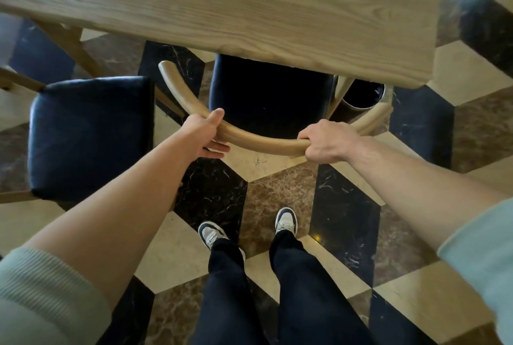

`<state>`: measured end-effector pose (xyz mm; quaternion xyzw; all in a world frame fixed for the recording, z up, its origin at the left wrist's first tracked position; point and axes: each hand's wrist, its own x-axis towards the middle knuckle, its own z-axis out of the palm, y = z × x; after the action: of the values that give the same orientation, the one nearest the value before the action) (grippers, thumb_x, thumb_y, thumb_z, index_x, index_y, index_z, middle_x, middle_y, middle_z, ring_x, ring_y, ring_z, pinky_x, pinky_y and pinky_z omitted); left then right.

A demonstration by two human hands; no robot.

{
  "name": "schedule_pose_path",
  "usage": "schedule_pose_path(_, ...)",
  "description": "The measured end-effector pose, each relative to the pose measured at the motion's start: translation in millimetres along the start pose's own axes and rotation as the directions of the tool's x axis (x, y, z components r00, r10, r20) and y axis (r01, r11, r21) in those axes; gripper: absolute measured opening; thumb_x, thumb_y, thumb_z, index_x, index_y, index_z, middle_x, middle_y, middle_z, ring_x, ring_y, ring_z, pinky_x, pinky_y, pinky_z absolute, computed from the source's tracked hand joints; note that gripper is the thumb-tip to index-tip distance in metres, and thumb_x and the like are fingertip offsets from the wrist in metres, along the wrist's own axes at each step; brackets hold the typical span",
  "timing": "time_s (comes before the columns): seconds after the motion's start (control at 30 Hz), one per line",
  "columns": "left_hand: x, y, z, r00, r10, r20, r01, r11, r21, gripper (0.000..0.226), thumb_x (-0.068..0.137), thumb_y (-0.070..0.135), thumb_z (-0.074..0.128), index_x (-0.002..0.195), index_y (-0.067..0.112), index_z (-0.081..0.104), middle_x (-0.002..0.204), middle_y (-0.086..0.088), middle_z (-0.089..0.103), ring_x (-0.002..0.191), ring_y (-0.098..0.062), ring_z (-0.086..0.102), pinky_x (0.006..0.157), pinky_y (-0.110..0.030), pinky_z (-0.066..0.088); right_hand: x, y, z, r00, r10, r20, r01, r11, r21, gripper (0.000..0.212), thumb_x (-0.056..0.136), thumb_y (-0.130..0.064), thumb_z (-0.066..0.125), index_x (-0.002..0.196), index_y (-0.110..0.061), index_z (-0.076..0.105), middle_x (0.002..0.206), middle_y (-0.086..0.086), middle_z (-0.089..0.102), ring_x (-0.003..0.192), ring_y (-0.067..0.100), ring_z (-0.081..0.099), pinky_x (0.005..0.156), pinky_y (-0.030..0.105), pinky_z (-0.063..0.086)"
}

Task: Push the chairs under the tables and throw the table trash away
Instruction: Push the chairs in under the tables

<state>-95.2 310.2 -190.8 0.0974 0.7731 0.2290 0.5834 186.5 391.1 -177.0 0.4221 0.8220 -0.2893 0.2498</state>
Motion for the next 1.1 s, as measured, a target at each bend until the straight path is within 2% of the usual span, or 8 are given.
schedule_pose_path(0.17, -12.4, 2.8, 10.2, 0.995, -0.039, 0.091, 0.028, 0.992, 0.122, 0.055, 0.093, 0.067, 0.056, 0.106, 0.014, 0.055, 0.081, -0.012, 0.082, 0.071, -0.033, 0.080, 0.060, -0.051, 0.066, -10.5, 9.0, -9.7, 0.995, 0.070, 0.077, -0.072, 0.997, 0.028, 0.024, 0.065, -0.020, 0.064, 0.085, -0.034, 0.064, 0.080, -0.004, 0.064, 0.073, 0.016, 0.060, 0.061, 0.034, 0.047)
schedule_pose_path(0.33, -21.7, 5.9, -2.6, 0.989, -0.070, 0.128, 0.027, 0.950, 0.311, 0.080, 0.085, 0.083, 0.047, 0.123, 0.013, 0.055, 0.096, -0.014, 0.079, 0.066, -0.031, 0.079, 0.063, -0.051, 0.066, -18.5, -3.3, -16.6, 0.989, 0.080, 0.121, -0.099, 0.982, 0.162, 0.042, 0.072, -0.019, 0.070, 0.112, -0.029, 0.067, 0.099, -0.004, 0.067, 0.089, 0.015, 0.062, 0.068, 0.032, 0.052)
schedule_pose_path(0.47, -28.7, 0.0, -18.8, 0.986, -0.020, 0.164, -0.047, 0.917, 0.396, 0.095, 0.083, 0.088, 0.041, 0.140, 0.013, 0.052, 0.103, -0.010, 0.075, 0.084, -0.028, 0.078, 0.071, -0.044, 0.065, -18.7, -31.3, -29.9, 0.996, 0.088, -0.003, -0.080, 0.920, 0.385, 0.041, 0.084, -0.027, 0.066, 0.125, -0.030, 0.067, 0.115, -0.006, 0.068, 0.105, 0.015, 0.064, 0.080, 0.029, 0.054)
schedule_pose_path(0.6, -30.8, -16.1, -58.7, 0.985, 0.028, 0.168, -0.094, 0.912, 0.400, 0.063, 0.101, 0.060, 0.047, 0.145, 0.014, 0.048, 0.105, -0.008, 0.069, 0.089, -0.028, 0.072, 0.073, -0.044, 0.062, 0.2, -91.6, -36.9, 0.978, 0.078, -0.193, 0.014, 0.900, 0.435, 0.029, 0.088, -0.026, 0.060, 0.115, -0.028, 0.071, 0.110, -0.007, 0.070, 0.103, 0.011, 0.063, 0.081, 0.025, 0.047)
schedule_pose_path(0.73, -29.8, -41.5, -138.7, 0.998, 0.017, 0.068, -0.043, 0.920, 0.390, 0.048, 0.101, 0.050, 0.056, 0.128, 0.011, 0.058, 0.109, -0.011, 0.071, 0.090, -0.026, 0.071, 0.075, -0.045, 0.060, 27.5, -172.3, -46.2, 0.953, 0.012, -0.302, 0.125, 0.894, 0.430, 0.023, 0.089, -0.034, 0.058, 0.104, -0.027, 0.073, 0.097, -0.012, 0.069, 0.094, 0.004, 0.063, 0.071, 0.017, 0.044)
schedule_pose_path(0.83, -34.0, -57.0, -218.7, 0.999, 0.043, 0.014, -0.045, 0.939, 0.341, 0.026, 0.101, 0.046, 0.058, 0.106, 0.020, 0.059, 0.098, -0.007, 0.070, 0.087, -0.024, 0.070, 0.066, -0.041, 0.057, 49.8, -240.9, -53.2, 0.950, -0.049, -0.308, 0.173, 0.905, 0.388, 0.015, 0.093, -0.033, 0.058, 0.100, -0.029, 0.071, 0.093, -0.015, 0.065, 0.093, 0.004, 0.062, 0.067, 0.015, 0.042)
schedule_pose_path(0.97, -39.6, -71.1, -315.3, 0.983, 0.061, -0.172, -0.010, 0.959, 0.283, 0.028, 0.102, 0.041, 0.057, 0.113, 0.015, 0.058, 0.097, -0.007, 0.070, 0.085, -0.025, 0.070, 0.059, -0.040, 0.054, 77.1, -335.0, -56.7, 0.942, -0.160, -0.296, 0.247, 0.925, 0.287, 0.020, 0.094, -0.035, 0.056, 0.104, -0.028, 0.072, 0.102, -0.005, 0.068, 0.104, 0.018, 0.062, 0.086, 0.032, 0.051)
schedule_pose_path(1.1, -37.1, -74.4, -382.7, 0.955, 0.063, -0.290, 0.010, 0.970, 0.243, 0.026, 0.102, 0.041, 0.056, 0.104, 0.015, 0.060, 0.098, -0.008, 0.072, 0.085, -0.026, 0.072, 0.060, -0.040, 0.057, 105.0, -407.7, -58.3, 0.935, -0.242, -0.259, 0.317, 0.897, 0.307, 0.015, 0.098, -0.027, 0.058, 0.107, -0.025, 0.070, 0.103, -0.004, 0.067, 0.098, 0.016, 0.062, 0.075, 0.026, 0.049)
